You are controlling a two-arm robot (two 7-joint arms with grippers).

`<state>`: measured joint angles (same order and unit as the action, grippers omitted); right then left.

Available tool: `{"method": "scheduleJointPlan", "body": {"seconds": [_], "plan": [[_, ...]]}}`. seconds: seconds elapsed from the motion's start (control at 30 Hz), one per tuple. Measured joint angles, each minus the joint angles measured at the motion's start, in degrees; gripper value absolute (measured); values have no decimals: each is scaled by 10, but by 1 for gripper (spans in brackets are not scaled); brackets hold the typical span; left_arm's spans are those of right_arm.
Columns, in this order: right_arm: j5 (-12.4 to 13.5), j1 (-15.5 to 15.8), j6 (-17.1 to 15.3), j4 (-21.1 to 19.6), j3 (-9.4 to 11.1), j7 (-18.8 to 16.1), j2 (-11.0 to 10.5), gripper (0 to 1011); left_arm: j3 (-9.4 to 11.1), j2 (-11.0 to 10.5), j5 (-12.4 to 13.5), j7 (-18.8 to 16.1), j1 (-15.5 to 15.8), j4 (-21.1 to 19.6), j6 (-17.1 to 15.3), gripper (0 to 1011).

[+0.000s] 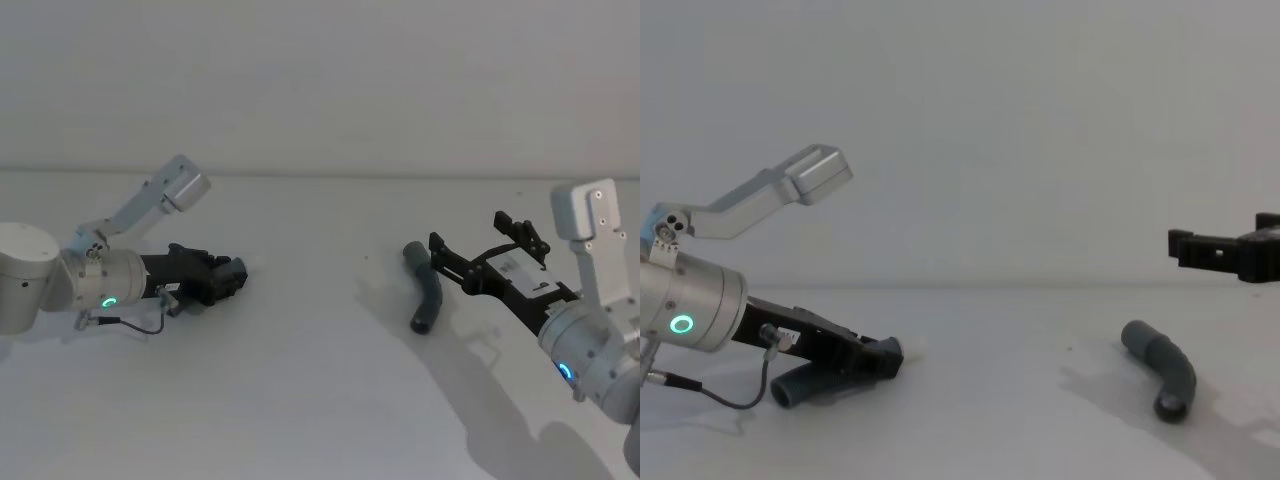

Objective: Use both hands to pick up one end of the pipe from the table, align the ends, and insert them.

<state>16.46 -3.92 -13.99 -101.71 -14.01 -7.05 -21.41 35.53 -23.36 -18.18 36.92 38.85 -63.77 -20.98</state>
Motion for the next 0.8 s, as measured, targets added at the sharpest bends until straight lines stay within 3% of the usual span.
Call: {"method": "scheduleJointPlan", "body": {"seconds": [0.2,0.4,0.8], "plan": [[9,-25,-62,8,-3,-7,4,1001,0,0,0,0,0,0,0,367],[18,-50,-123,25,-2,-2,21,1001,0,0,0,0,0,0,0,367],[20,-76,-169,61,2,25,52,1001,0,0,0,0,0,0,0,367]]}}
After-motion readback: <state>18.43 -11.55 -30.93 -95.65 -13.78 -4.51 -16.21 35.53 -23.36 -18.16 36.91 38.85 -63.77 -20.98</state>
